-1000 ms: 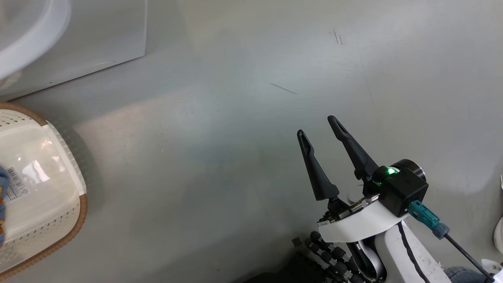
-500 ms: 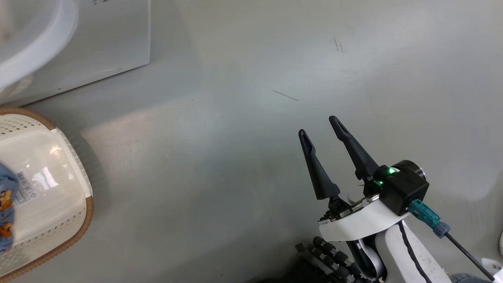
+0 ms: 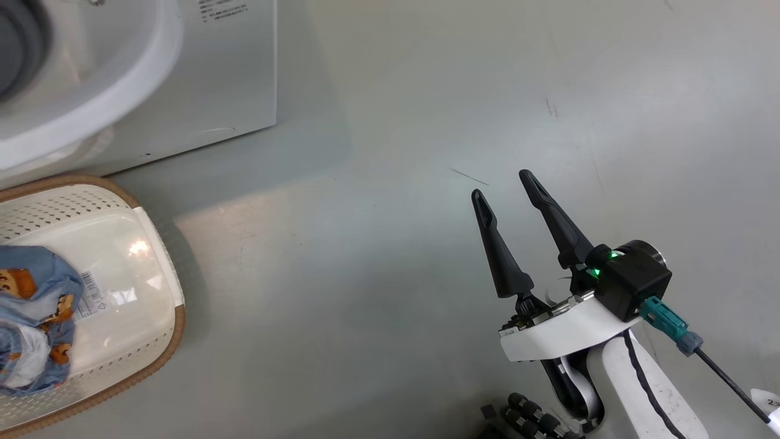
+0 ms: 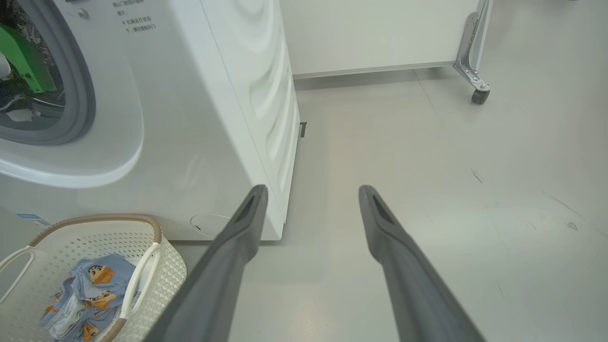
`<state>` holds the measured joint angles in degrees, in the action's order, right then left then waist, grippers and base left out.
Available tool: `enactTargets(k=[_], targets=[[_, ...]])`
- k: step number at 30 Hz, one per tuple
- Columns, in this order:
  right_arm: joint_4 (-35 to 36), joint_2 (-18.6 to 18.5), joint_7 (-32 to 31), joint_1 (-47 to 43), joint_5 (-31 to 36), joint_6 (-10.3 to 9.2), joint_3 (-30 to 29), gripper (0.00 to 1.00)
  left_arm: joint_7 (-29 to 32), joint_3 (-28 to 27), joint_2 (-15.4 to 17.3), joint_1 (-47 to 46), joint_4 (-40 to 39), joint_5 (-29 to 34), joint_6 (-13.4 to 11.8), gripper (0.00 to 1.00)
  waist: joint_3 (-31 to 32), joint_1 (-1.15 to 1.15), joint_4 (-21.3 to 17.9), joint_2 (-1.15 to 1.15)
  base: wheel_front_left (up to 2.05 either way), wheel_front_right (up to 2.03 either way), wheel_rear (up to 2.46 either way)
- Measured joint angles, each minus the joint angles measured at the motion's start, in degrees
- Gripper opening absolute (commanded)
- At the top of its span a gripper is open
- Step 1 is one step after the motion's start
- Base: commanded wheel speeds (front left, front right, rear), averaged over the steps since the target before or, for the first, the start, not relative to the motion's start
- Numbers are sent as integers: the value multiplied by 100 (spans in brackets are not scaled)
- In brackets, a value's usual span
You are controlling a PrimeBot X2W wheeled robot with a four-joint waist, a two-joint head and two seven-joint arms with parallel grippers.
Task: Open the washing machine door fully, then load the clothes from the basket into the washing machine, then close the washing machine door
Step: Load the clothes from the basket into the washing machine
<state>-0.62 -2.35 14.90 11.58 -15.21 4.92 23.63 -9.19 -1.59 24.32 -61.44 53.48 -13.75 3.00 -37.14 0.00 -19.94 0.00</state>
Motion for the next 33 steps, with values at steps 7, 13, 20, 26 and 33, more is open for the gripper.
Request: enactTargets(k=[7,13,20,26,33], targets=[[-127,-5,0,2,21,8,-137,100,-246,27,-447,403,35,-130,3,100,303,0,237,0,0,0,0],[-223,-16,0,-37,158,26,-385,100,-349,69,-813,778,32,-256,69,100,585,0,553,0,0,0,0],[-325,-23,0,-75,338,57,-622,100,-467,134,-1210,1295,-153,-361,158,100,867,0,983,0,0,0,0],[-420,-36,0,-181,406,109,-724,100,-524,22,-1424,2031,-301,-564,211,100,1209,0,1253,0,0,0,0],[-547,-141,0,-444,434,148,-868,100,-524,53,-1751,3043,-791,-567,288,100,1715,0,1490,0,0,0,0]])
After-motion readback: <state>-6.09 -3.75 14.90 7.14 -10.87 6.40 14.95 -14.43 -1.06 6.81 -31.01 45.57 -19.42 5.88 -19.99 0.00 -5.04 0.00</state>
